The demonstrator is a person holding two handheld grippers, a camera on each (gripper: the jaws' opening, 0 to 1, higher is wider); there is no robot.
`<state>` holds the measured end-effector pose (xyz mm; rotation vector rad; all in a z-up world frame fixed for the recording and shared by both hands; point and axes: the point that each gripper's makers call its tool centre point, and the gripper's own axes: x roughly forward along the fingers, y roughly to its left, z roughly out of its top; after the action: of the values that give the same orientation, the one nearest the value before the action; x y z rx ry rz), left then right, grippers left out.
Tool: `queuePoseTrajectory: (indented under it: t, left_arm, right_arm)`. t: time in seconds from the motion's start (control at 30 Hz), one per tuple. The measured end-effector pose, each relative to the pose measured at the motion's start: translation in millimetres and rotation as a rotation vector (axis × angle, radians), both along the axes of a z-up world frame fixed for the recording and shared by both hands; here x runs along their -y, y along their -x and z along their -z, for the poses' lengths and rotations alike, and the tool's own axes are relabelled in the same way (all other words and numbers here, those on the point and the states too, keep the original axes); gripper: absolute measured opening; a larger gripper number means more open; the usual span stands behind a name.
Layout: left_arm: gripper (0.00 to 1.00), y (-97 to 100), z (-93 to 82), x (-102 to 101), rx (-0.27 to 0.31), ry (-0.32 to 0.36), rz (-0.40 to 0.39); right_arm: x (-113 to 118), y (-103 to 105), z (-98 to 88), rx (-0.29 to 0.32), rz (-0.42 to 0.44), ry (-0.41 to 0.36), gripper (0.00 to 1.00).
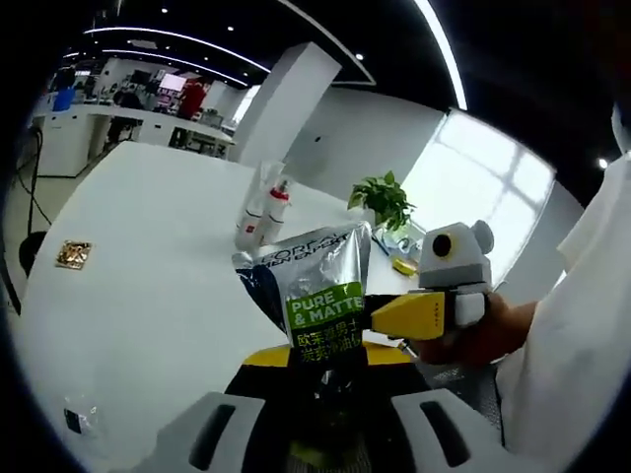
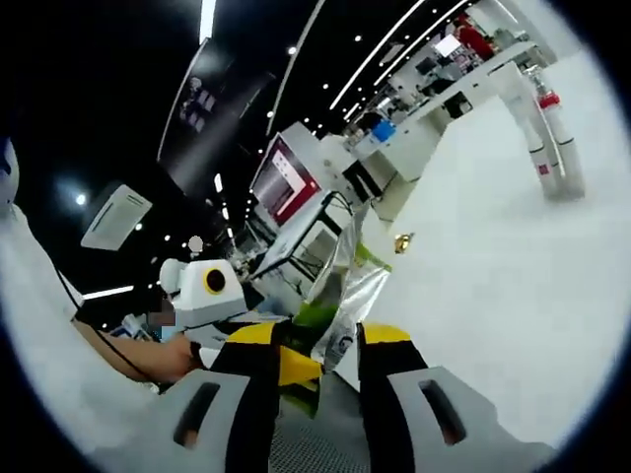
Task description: Arrange the skincare products in the storage area until every visible bottle or jar stands upright without overlapping.
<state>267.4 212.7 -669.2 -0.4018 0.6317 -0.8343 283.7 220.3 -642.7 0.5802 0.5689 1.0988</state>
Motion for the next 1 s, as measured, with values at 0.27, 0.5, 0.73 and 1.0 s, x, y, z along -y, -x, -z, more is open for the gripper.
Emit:
queuePoseTrajectory:
  t: [0.27,0.5,0.73,1.0]
  left_arm:
    - [0.25,5.8,-1.9,4.4,-0.029,0.042,0.037]
    - [0.3,8.6,-4.2,6.8,-0.03,0.06,0.056]
    - [0.37,8.0,-14.9,6.8,-0.037,0.141,0.049]
    - [0.44,2.8,-31.2,1.2,-0.062,0.283,0.025]
  right_arm:
    - [0.0,3.0,-12.6,-0.028,-0.018,-0.083,0.14]
    - [1.2,7.5,-16.0,-0.047,-0.043,-0.111,0.1]
    - [7.4,6.8,-24.3,-0.082,-0.058,-0.16,0.06]
    - [12.9,9.9,-38.9,-0.066,-0.129,-0.193,0.04]
